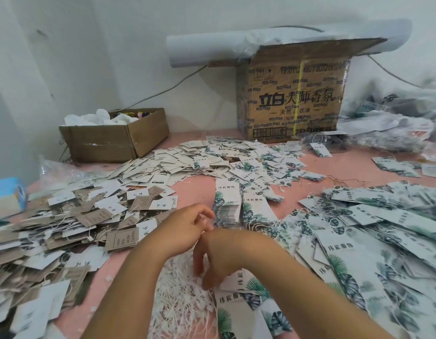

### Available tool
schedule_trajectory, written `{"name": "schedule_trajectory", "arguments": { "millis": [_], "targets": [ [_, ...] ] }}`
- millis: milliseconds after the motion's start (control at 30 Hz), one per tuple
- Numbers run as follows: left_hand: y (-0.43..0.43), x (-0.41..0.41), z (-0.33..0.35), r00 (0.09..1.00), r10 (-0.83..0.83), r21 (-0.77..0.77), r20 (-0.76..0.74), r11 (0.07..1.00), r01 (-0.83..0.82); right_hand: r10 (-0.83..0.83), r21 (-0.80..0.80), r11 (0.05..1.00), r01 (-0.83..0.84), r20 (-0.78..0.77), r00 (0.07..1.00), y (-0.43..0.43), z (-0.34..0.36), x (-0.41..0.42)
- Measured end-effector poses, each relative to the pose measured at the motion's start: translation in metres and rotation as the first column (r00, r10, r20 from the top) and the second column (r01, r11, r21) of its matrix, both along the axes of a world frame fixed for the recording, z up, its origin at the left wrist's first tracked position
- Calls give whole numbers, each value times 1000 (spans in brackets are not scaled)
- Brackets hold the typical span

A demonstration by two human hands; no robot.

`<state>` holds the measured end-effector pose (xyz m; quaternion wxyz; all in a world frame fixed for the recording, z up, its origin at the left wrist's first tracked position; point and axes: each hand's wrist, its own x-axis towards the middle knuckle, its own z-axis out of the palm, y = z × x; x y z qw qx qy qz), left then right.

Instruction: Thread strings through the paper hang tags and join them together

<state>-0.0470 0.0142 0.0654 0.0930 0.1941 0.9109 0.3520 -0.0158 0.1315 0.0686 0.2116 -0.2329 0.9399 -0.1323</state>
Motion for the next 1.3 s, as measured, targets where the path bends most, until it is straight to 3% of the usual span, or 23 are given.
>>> {"name": "schedule_trajectory", "arguments": {
  "millis": [300,600,767,900,1000,1067,1167,1233,1300],
  "targets": [
    [1,1,2,1000,-1,12,-23,1000,1,40,-7,999,-41,-93,995,-7,-8,0],
    [3,1,9,989,94,192,-114,979,-71,-54,-230,973,35,-79,995,8,3,-8],
    [5,5,12,995,89,328,-36,942,-73,-142,-355,930,92,-117,983,22,11,-12],
    [5,8,13,998,40,371,43,927,-54,-274,-536,827,170,-120,954,37,21,-14],
    [4,9,12,998,0,385,67,922,-26,-405,-713,651,262,-34,914,50,25,-15],
    [4,7,11,999,11,376,31,927,-22,-487,-831,457,318,65,871,58,27,-17],
    [3,6,10,999,38,372,4,928,-36,-499,-934,33,357,294,815,68,30,-20],
    [4,5,9,999,36,356,9,934,-37,-388,-884,-272,381,463,797,72,31,-21],
    [3,3,7,999,35,322,12,946,-37,-226,-759,-512,403,572,788,74,31,-23]
  ]
}}
